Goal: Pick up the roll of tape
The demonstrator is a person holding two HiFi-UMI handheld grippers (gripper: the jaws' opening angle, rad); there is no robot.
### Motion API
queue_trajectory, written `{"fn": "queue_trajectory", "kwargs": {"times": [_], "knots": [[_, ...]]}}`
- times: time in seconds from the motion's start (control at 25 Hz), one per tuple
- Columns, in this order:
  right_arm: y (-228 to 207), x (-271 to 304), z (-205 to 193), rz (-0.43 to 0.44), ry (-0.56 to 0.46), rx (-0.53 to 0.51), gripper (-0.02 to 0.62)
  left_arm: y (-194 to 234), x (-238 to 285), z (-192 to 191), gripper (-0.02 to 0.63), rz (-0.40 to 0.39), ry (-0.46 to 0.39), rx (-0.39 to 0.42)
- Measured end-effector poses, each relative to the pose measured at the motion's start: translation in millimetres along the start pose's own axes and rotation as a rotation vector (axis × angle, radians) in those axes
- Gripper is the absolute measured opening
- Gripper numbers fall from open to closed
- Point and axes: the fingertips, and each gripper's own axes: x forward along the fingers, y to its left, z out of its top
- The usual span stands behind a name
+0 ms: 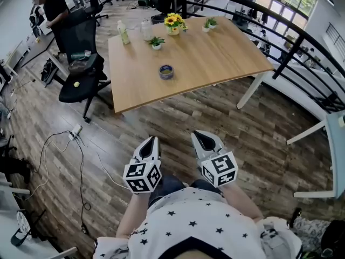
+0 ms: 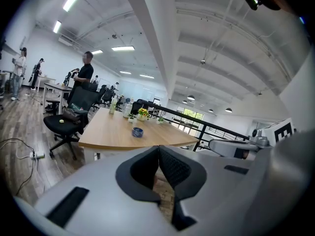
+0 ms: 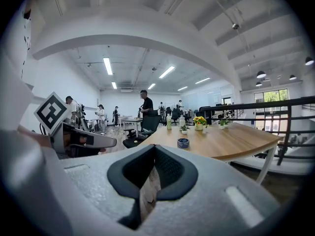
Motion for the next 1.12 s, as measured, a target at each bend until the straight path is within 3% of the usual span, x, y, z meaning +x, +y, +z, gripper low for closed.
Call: {"fn": "queue_trajectory", "kwargs": {"times": [0.32,0.88,1.12], "knots": [[-1.8,-2.0,-2.7,0.016,0.01,0.03,0.025,-8.5,-0.2,-0.1,0.006,-0.027,0.008,-0.004],[-28.6,18.1,-10.6,0.031,0.035,0.078,0.107,-8.3,36.0,4.7,0.161,-0.063,0.039,-0.001],[-52.8,51.9,-6.1,0.037,0.049,0.088,0.169,4.6,76.8,17.6,0.189,-0.06,0.049,-0.003]]}}
